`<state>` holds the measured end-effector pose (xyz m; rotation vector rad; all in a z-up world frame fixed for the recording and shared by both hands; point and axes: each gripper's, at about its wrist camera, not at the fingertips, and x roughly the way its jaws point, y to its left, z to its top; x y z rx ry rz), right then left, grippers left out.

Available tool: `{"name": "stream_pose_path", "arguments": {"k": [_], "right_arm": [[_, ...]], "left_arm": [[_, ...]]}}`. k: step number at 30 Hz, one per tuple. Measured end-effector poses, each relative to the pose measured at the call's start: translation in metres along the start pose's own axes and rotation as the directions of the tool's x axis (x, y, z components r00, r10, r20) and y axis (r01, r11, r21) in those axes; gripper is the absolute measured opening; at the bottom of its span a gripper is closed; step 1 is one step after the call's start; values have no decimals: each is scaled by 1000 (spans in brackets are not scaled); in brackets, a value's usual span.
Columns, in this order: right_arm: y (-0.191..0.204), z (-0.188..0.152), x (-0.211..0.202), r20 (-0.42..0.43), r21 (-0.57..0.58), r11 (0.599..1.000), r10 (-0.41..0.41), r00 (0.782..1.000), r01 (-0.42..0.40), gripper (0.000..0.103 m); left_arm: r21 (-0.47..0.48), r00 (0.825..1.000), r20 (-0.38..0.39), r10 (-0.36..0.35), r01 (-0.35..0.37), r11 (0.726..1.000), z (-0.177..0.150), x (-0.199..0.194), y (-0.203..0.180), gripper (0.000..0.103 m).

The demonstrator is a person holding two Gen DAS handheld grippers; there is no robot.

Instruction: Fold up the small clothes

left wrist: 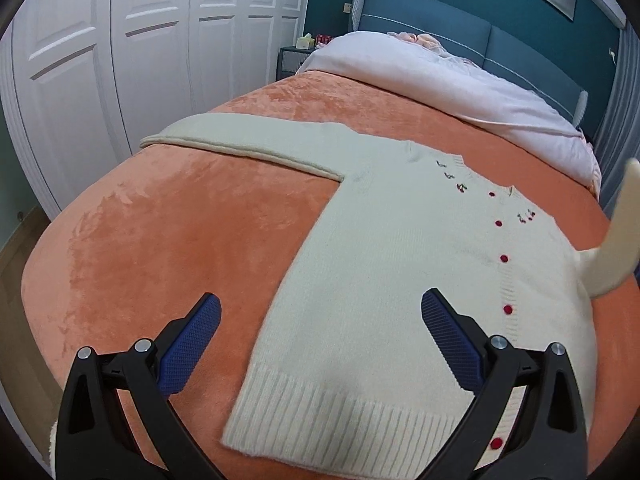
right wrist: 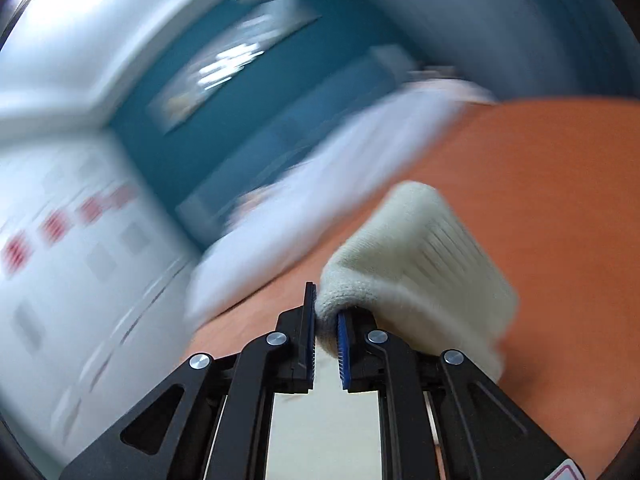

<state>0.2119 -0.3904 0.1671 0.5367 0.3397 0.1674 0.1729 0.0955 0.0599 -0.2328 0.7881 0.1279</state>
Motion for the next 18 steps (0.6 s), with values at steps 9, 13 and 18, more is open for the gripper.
{"name": "stream_pose_path", "arguments": {"k": [9,13,18], "right_arm": [[47,-160,66,-370,33,999,2,929,11,31],[-9,-161,31,-354,134,977,-112,928,169,39],[-66,-138,32,-298,298,920,-164,940,255,53]], "left_arm": [[-56,974,-41,-223,220,974,53,42,-37,98],[-61,960,-114,-255,250,966,71,95,-65,98],[-188,927,-259,-271,227,956,76,172,-87,98]]}}
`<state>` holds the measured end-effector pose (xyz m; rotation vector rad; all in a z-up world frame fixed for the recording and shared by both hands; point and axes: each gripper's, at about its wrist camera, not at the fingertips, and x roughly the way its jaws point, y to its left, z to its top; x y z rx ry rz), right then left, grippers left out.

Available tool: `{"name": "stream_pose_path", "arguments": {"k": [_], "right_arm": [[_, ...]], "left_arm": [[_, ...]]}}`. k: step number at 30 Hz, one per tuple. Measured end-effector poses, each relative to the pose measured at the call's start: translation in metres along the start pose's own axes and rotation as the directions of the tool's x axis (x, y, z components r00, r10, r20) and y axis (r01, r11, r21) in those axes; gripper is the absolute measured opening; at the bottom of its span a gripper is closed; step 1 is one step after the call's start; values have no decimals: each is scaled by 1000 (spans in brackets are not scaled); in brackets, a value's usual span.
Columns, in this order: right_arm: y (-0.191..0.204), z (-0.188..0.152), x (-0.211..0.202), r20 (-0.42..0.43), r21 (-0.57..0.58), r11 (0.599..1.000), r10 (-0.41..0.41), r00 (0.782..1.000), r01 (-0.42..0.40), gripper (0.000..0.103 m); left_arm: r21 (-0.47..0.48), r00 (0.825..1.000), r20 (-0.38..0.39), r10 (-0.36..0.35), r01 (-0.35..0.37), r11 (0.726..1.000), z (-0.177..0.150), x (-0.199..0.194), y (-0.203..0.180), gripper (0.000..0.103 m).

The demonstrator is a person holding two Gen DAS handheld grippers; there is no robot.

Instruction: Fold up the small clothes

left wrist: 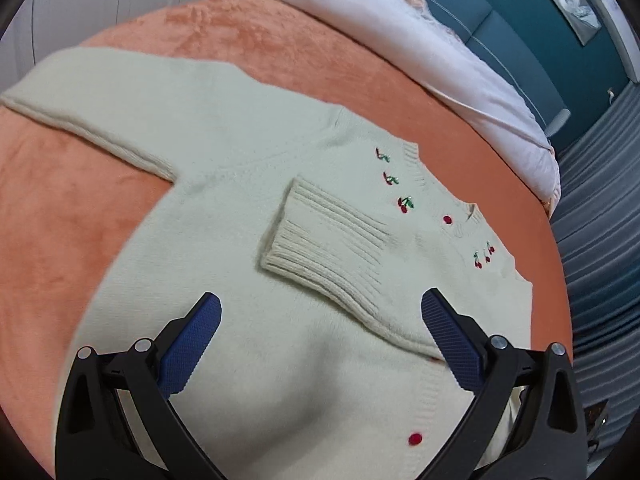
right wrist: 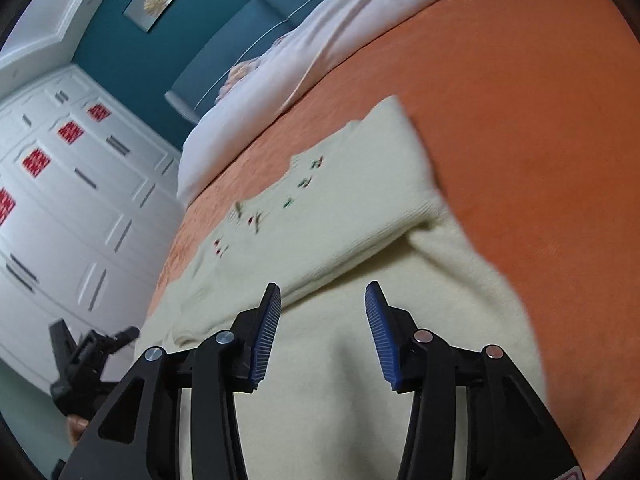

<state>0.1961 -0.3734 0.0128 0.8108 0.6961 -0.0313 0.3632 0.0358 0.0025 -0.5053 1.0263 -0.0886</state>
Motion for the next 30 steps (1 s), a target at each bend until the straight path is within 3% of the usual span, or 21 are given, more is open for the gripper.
{"name": "stream_pose_path", "arguments": {"k": [1,3,4,5,6,7,8,10,12,14,16,18,19,22,25,28,30], "right_arm": [[-5,7,3,5,31,1000,-6,1000,6,55],[-7,14,17,-1,81,997,-10,1000,11,57],[-10,16,26,-11,105,994,-10,1000,11,57],[-14,15,33,-17,125,992,-16,1000,18,56],[-14,15,37,-16,134,991,-18,1000,20,54],[-12,15,43,-9,128,992,-23,1000,24,47],[-7,17,44,-3,108,993,-39,999,39,16],[12,22,30,89,72,997,16,996,-23,10],[35,28,5,199,-9,998,61,978,-60,9],[41,27,-6,262,-69,996,67,963,-51,9],[24,24,23,171,-71,996,-34,985,47,8],[-7,11,68,-19,-18,986,-166,986,165,7],[-11,9,64,12,2,991,-133,991,133,7],[6,14,41,77,-31,994,-98,992,100,8],[2,5,63,-11,-103,973,-210,978,208,8],[6,8,51,17,-68,979,-194,981,195,9],[15,-2,35,24,-66,976,-208,978,209,18]], "left_arm": [[-30,1000,-21,8,-8,1000,2,11,0,97],[-78,999,-50,-7,3,997,7,26,2,84],[-100,998,-60,-12,6,995,9,31,2,69],[-108,998,-62,-12,5,994,13,34,1,39],[-111,997,-73,-38,29,993,17,37,-1,21],[-116,995,-76,-70,61,991,22,34,-2,11],[-117,994,-49,-100,94,989,28,25,-7,10],[-43,981,54,-185,187,981,46,-8,-30,10],[55,947,169,-274,268,962,59,-47,-51,10],[99,932,206,-300,285,953,63,-56,-57,10],[120,968,132,-212,197,973,57,-21,-56,11],[91,996,-7,-84,84,992,39,36,-37,10],[70,998,-50,-35,38,997,28,54,-25,10],[8,995,1,-105,105,994,13,56,-2,12],[-24,992,15,-128,128,992,9,56,3,13],[-47,987,19,-157,158,986,10,53,8,14],[-86,982,40,-183,186,979,6,39,18,20]]}}
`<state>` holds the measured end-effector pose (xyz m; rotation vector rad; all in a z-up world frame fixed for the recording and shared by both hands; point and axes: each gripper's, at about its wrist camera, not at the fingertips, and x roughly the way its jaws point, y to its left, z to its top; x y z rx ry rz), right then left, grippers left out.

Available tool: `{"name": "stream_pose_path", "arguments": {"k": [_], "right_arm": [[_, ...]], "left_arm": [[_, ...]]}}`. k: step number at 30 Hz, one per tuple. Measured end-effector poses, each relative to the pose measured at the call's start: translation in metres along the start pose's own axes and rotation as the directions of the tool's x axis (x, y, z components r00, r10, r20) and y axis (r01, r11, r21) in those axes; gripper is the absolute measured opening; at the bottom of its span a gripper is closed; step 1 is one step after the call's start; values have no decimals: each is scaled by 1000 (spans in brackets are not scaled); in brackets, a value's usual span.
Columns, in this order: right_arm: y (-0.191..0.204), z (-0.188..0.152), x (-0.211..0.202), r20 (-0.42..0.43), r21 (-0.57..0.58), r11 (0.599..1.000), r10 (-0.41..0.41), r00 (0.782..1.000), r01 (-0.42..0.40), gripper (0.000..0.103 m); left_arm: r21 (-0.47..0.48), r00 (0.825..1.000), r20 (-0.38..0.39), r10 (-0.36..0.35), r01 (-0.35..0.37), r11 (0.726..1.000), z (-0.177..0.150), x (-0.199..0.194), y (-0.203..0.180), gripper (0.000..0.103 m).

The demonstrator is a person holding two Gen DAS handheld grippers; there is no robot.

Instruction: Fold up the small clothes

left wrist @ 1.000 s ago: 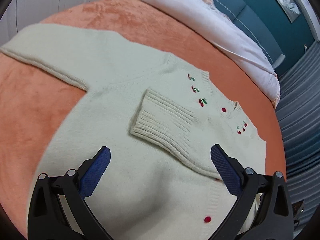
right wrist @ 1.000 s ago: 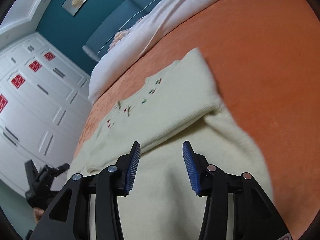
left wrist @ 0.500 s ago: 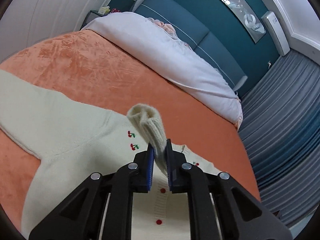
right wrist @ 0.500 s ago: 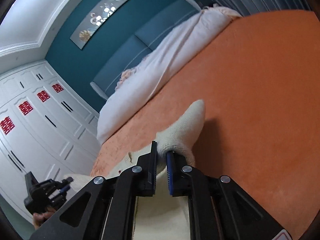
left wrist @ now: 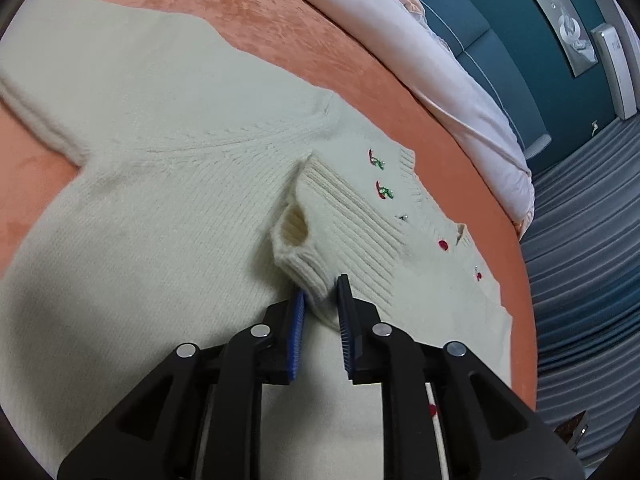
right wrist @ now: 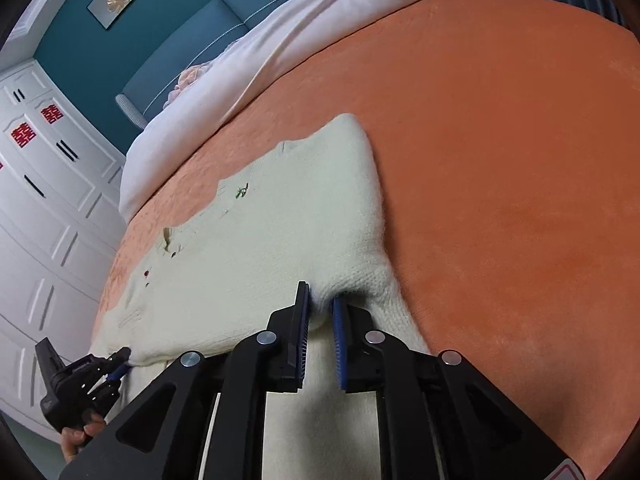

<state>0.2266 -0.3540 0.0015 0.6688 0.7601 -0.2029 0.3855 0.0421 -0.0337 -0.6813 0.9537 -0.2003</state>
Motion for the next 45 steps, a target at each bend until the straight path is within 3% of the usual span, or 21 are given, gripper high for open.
{"name": "stream_pose_path", "arguments": {"k": [2,4,6,8,10,13,16,18,19,20,21,23,26,29,32,34,36,37,39,42,45], "right_arm": [[11,-26,-30,21,-60,998,13,1000,-12,18],[27,-61,-53,16,-189,982,17,1000,-13,18],[42,-105,-76,-7,-330,944,32,999,-33,18],[53,-151,-99,-17,-452,891,38,999,-42,27],[56,-168,-110,-23,-485,873,48,999,-53,33],[62,-210,-123,-64,-521,849,67,996,-91,35],[57,-228,-123,-109,-467,879,50,993,-96,40],[56,-226,-123,-108,-434,896,49,993,-92,46],[61,-227,-117,-114,-428,899,47,992,-92,49],[62,-228,-117,-124,-422,902,48,991,-96,55],[65,-229,-115,-137,-422,901,48,989,-102,61],[70,-231,-116,-145,-449,889,30,989,-93,65],[71,-231,-115,-160,-446,890,27,987,-97,66],[60,-223,-114,-183,-357,922,85,979,-147,66],[54,-216,-114,-195,-292,941,117,974,-171,66],[50,-210,-114,-203,-230,955,140,969,-186,66],[44,-203,-115,-208,-164,966,165,964,-200,64],[41,-200,-116,-206,-143,970,167,964,-198,64],[35,-192,-123,-183,-132,976,147,972,-172,65],[26,-176,-137,-132,-161,977,120,984,-140,66],[25,-160,-138,-104,-236,966,84,991,-107,66]], "left_arm": [[-41,999,40,-21,22,999,-6,-23,14,45],[-87,996,84,-15,22,996,-10,-53,41,53],[-131,992,125,19,-3,991,-2,-84,73,54],[-175,976,182,118,-86,981,18,-113,106,68],[-217,948,226,226,-177,960,44,-137,138,71],[-300,915,222,337,-264,917,87,-152,188,71],[-390,893,249,374,-261,883,118,-160,228,71],[-415,883,243,402,-280,866,134,-159,237,67],[-412,881,232,412,-295,862,143,-156,237,55],[-395,886,219,410,-303,867,151,-151,236,23],[-384,897,191,398,-305,872,160,-147,234,11],[-375,894,226,387,-287,881,167,-156,218,10],[-229,896,343,282,-211,950,170,-180,150,9],[30,918,389,74,-93,995,147,-199,45,10],[299,948,298,-114,21,954,84,-196,-57,12],[380,975,159,-157,86,921,31,-168,-98,14],[399,991,2,-133,121,909,-24,-125,-113,19],[398,994,-61,-96,112,910,-48,-106,-112,28],[361,988,-150,-32,85,929,-88,-77,-95,32],[236,983,-182,-24,67,969,-107,-70,-56,34],[142,994,-110,4,11,990,-93,-87,-24,46]]}}
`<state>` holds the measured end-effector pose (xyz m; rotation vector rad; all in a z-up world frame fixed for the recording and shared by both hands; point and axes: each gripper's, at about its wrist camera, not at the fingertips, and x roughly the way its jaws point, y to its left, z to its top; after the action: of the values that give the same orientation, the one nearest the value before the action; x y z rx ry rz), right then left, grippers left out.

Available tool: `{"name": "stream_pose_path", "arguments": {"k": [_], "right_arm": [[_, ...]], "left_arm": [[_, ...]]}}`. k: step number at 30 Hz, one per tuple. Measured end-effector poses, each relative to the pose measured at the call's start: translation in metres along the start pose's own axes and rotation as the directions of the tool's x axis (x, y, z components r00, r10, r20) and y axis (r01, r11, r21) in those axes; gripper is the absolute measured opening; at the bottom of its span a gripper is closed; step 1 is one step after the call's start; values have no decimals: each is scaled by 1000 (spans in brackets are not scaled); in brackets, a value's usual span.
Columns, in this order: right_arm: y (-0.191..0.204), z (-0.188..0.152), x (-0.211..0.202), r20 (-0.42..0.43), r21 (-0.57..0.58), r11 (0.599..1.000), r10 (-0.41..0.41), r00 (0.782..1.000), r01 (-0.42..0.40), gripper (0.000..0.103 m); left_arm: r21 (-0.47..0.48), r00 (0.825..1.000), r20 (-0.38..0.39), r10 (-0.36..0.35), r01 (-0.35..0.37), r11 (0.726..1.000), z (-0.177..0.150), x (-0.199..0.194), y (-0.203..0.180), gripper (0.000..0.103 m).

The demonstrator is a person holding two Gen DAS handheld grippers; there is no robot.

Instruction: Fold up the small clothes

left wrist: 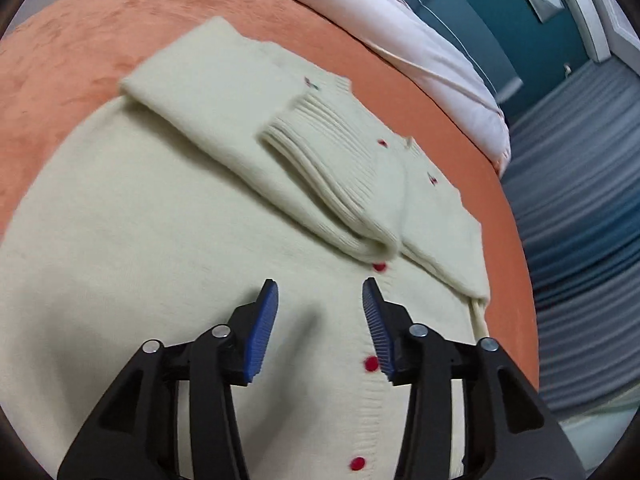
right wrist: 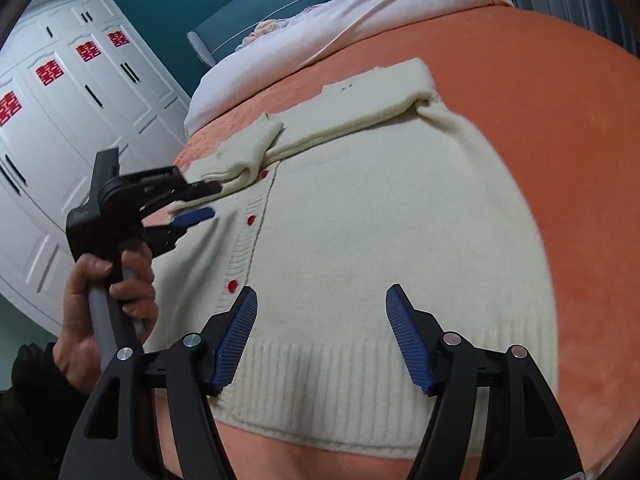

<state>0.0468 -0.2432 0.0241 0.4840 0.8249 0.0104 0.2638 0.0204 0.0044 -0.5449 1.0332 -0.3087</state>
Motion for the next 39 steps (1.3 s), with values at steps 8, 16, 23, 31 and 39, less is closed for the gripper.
{"name": "stream_pose_path", "arguments": {"k": [8,16,23,31,39], "right_arm": [[54,85,59,41,-165,986,18,999,-12,66],[181,121,176,-15,-570,820,-72,997,51,65],[172,151,235,-50,-460,888,-43,998,15,9],[-11,197,178,38,173,985,15,999,-21,18],[-38,199,188,9,258,964,57,998,-58,33]], "left_arm": [[-234,990,112,87,-59,970,85,-17,69,56],[-362,991,91,101,-62,930,90,11,106,42],[-317,987,102,124,-86,945,84,11,107,35],[-320,985,128,117,-70,945,80,9,95,47],[-471,988,137,64,8,882,89,12,100,24]]}}
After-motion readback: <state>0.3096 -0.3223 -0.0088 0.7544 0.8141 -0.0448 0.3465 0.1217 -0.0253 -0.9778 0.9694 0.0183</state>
